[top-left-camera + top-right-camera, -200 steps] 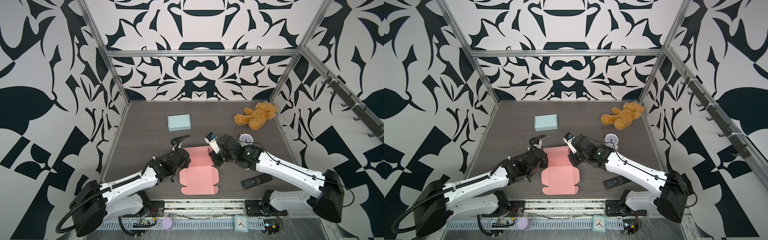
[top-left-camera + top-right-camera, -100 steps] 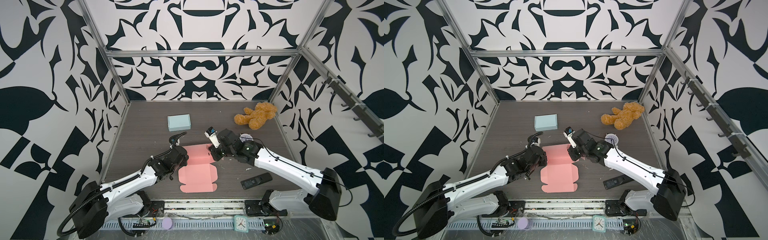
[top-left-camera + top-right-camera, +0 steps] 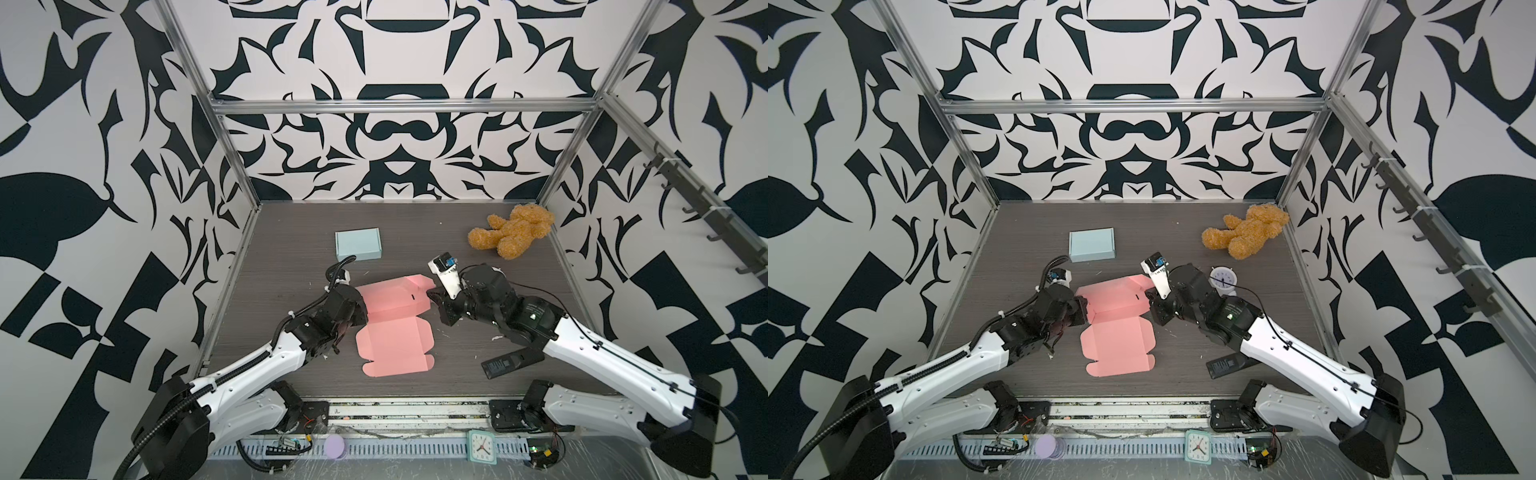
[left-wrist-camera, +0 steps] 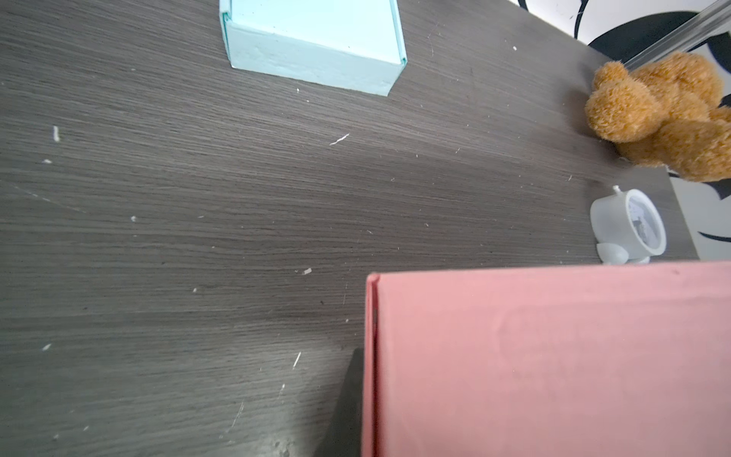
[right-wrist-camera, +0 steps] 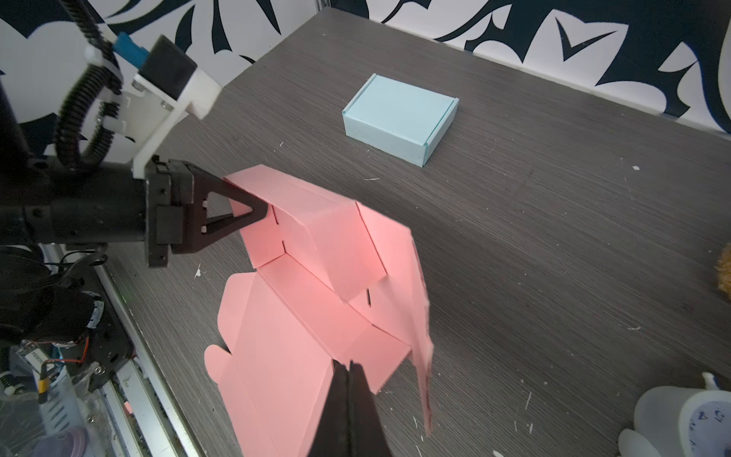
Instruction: Fold the paper box
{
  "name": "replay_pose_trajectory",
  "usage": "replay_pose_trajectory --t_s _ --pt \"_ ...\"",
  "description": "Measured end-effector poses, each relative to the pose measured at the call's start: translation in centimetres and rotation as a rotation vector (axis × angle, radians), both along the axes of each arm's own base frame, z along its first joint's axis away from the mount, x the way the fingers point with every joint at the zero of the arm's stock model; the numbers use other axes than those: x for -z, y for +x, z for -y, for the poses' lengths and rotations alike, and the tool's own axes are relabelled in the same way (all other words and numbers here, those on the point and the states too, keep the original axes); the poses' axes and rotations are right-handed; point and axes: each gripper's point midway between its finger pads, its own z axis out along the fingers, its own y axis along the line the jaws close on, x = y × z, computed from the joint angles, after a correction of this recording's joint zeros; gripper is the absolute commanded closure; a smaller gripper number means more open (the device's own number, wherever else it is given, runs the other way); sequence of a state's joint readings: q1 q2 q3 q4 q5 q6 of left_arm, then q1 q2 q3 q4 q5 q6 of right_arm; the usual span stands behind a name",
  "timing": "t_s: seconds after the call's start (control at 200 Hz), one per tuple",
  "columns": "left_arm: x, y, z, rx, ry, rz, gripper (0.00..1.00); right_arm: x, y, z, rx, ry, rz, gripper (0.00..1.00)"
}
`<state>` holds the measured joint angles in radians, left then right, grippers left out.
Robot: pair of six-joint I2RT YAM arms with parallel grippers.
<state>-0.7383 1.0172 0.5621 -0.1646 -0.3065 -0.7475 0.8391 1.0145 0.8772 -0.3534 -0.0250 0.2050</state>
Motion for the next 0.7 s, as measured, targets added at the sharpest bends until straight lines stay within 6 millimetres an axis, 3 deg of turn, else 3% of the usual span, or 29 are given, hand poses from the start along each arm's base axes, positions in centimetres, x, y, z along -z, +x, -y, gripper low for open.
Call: replay_pose_trajectory --t_s 0.24,0.49,0.7 --pt "-1.9 0.0 -0.2 -0.006 -0.076 0.027 1.00 3.2 -0.7 1.0 0.040 0.025 -0.054 1.00" --pt "-1.9 -0.2 0.2 0.012 -0.096 0.014 1.00 2.7 0.3 0.1 0.072 0.096 -0.048 1.00" --pt "-1.4 -0.3 0.5 0.026 -0.099 -0.001 1.00 3.8 1.0 -0.9 0.072 0.092 -0.070 1.00"
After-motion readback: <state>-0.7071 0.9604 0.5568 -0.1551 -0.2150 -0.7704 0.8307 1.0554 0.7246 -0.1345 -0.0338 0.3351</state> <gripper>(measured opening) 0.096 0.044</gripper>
